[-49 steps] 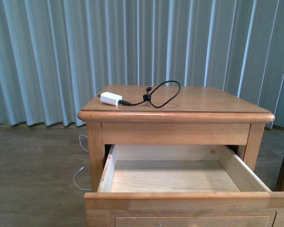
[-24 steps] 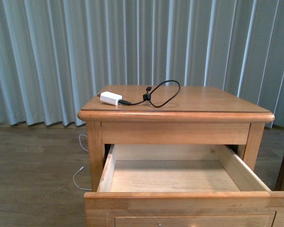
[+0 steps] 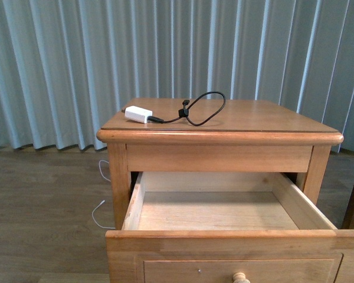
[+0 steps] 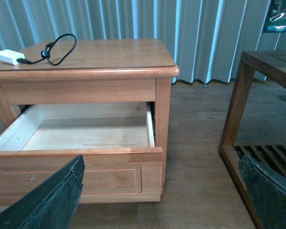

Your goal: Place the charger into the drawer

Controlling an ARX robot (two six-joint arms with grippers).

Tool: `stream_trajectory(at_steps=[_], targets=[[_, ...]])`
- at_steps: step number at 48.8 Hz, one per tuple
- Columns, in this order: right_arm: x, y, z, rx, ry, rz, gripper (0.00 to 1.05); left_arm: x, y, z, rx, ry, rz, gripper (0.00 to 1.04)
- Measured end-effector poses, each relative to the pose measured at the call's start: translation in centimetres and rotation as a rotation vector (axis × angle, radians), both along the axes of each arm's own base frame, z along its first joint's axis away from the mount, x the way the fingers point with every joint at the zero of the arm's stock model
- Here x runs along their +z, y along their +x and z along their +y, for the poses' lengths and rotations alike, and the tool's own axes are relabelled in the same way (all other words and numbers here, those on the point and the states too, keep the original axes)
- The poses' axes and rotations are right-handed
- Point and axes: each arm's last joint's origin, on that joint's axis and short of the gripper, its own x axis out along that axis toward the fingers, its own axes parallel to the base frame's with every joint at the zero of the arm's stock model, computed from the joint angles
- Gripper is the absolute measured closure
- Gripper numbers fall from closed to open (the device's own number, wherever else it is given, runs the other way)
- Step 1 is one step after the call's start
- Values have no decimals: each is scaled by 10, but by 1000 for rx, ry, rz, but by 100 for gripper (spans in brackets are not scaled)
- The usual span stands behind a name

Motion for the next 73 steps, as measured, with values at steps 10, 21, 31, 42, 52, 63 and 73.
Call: stream_trajectory(at_steps=[10, 21, 31, 42, 52, 63, 73], targets=[[0, 0, 0, 0, 0, 0, 8, 0, 0, 0, 0, 0, 0, 6], [0, 0, 0, 0, 0, 0, 8, 0, 0, 0, 0, 0, 0, 6], [0, 0, 0, 0, 0, 0, 8, 0, 0, 0, 0, 0, 0, 6], [0, 0, 0, 0, 0, 0, 8, -2, 11, 1, 183, 12, 98, 6], [0, 0, 0, 0, 0, 0, 8, 32, 44, -7, 77, 16, 72, 6], [0, 0, 0, 0, 0, 0, 8, 56, 123, -36, -30, 60, 135, 6], [0, 0, 0, 0, 0, 0, 8, 65, 186, -75, -86, 97, 157, 6]])
